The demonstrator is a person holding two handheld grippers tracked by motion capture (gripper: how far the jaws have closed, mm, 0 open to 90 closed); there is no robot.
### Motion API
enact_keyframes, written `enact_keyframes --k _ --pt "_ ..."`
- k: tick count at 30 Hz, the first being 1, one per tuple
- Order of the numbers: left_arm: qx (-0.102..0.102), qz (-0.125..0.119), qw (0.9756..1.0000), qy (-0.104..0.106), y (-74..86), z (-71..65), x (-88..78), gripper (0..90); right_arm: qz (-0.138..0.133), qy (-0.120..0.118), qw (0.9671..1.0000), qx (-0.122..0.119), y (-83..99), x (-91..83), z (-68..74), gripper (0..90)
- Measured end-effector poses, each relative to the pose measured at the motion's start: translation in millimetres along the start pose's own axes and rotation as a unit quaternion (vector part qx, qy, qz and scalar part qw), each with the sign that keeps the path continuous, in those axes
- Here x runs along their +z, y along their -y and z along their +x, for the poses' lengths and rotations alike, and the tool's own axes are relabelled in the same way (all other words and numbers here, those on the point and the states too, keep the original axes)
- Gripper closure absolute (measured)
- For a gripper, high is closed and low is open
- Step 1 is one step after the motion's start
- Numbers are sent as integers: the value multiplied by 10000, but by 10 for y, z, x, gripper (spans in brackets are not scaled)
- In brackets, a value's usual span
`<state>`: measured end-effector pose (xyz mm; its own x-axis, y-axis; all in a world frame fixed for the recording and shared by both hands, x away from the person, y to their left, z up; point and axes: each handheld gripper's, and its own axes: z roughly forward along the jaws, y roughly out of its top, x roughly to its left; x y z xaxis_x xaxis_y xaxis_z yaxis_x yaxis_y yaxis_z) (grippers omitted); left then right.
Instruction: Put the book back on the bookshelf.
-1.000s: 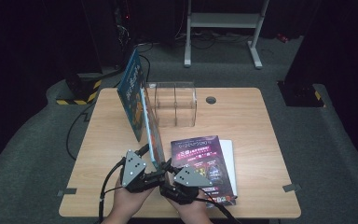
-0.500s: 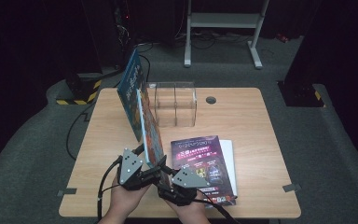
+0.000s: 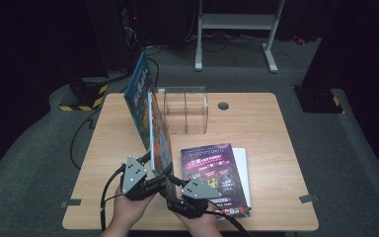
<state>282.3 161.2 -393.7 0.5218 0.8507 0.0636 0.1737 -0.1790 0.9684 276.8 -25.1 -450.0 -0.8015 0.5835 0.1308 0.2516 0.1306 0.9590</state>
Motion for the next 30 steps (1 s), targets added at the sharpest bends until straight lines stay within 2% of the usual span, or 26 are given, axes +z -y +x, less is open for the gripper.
enact_keyframes --k 4,6,7,11,15,19,21,23,27,30 --pt "16 -13 10000 2 3 2 -3 321 -67 60 9999 85 10 -149 -73 492" --pt "22 -16 10000 -19 3 2 -3 324 -199 -35 9997 129 29 -264 -120 492" --pt "44 -17 10000 -39 2 1 -2 328 -204 -1 9997 125 33 -294 -131 492" --pt "58 -16 9999 -91 0 4 -1 346 -226 194 9995 75 51 -440 -213 492" --pt "116 -26 9998 -166 -1 6 -2 374 -238 588 9980 71 72 -648 -423 493" --pt "166 -10 9997 -173 -7 12 -8 389 -299 1101 9934 104 139 -889 -696 498" --pt "170 -16 9997 -156 -9 11 -10 399 -310 1331 9904 222 192 -1007 -823 496" --pt "186 -26 9997 -137 -12 6 -6 403 -366 1606 9863 114 240 -1084 -893 497" --pt "159 -61 9998 -111 -10 -19 3 415 -209 1866 9821 -165 308 -1155 -973 496" --pt "158 -72 9998 -121 -10 -29 7 421 -169 1920 9812 -58 347 -1195 -1038 496"
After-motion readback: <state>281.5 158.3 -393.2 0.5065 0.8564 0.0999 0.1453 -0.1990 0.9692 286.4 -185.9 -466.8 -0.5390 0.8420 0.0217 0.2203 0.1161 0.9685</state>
